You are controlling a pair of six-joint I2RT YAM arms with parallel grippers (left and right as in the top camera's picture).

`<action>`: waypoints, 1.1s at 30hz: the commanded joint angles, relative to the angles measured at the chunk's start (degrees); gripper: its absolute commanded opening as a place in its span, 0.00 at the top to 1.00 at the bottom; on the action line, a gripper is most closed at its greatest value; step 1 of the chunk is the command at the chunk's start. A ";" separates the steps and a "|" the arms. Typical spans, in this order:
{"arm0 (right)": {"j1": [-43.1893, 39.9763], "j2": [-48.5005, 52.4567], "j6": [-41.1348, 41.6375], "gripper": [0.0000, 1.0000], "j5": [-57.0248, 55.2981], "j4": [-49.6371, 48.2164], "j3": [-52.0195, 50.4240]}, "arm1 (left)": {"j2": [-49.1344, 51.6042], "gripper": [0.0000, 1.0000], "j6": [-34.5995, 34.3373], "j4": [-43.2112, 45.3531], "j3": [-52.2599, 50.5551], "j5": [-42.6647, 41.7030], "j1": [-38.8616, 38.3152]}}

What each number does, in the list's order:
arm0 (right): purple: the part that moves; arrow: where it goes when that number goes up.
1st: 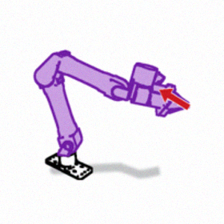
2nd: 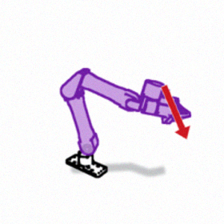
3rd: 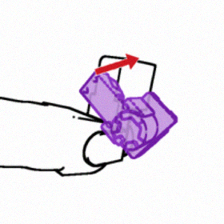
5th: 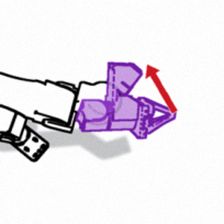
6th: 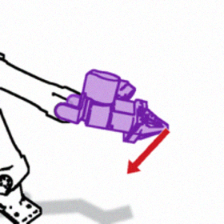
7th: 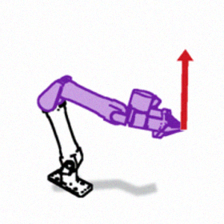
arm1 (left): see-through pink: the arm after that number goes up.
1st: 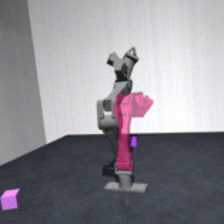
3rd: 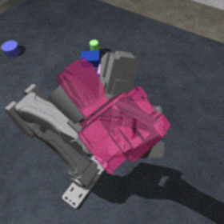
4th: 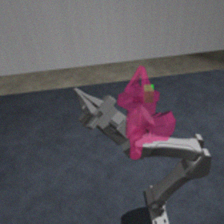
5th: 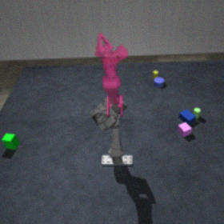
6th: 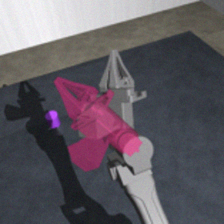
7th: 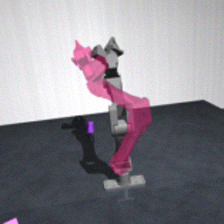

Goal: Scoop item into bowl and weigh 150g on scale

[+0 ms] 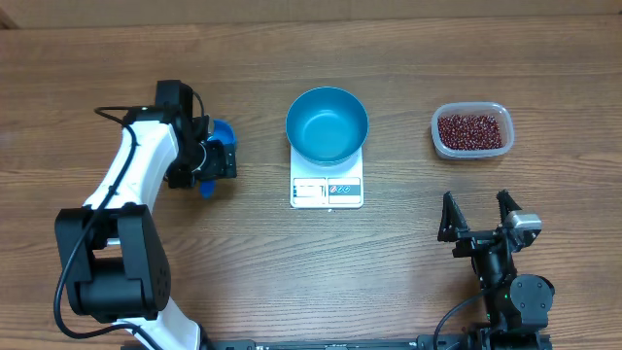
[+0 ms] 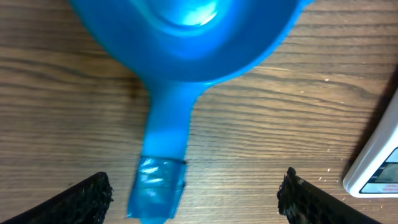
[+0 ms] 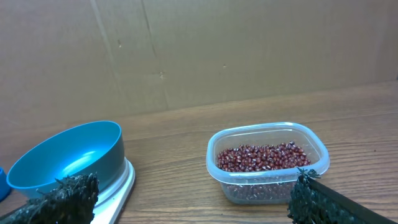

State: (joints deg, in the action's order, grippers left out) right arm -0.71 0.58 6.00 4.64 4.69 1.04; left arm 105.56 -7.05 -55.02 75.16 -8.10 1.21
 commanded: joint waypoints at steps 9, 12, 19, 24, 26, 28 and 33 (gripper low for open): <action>0.11 -0.46 0.13 0.00 -0.09 -0.28 -0.61 | 0.17 0.11 0.76 2.29 -1.38 -4.52 -2.36; 0.11 -0.46 0.13 0.00 -0.09 -0.28 -0.61 | 0.17 0.11 0.61 4.04 -1.38 -4.59 -2.36; 0.11 -0.46 0.13 0.00 -0.09 -0.28 -0.59 | 0.17 0.00 -1.97 7.43 -1.40 -2.36 -2.36; 0.11 -0.46 0.13 0.00 -0.09 -0.28 -0.61 | 0.20 0.02 -2.01 7.93 -1.75 -0.24 -2.36; 0.11 -0.46 0.13 0.00 -0.09 -0.28 -0.61 | 0.20 0.17 -2.34 7.93 -2.10 0.55 -2.36; 0.11 -0.46 0.13 0.00 -0.09 -0.28 -0.61 | 0.20 0.25 -3.48 8.22 -2.67 1.40 -2.36; 0.11 -0.46 0.13 0.00 -0.09 -0.28 -0.61 | 0.20 0.38 -3.76 12.15 -4.90 1.46 -2.36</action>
State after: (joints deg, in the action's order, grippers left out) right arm -0.71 0.58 5.98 4.62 4.67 1.04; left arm 105.56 -10.15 -44.60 71.64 -7.73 -0.95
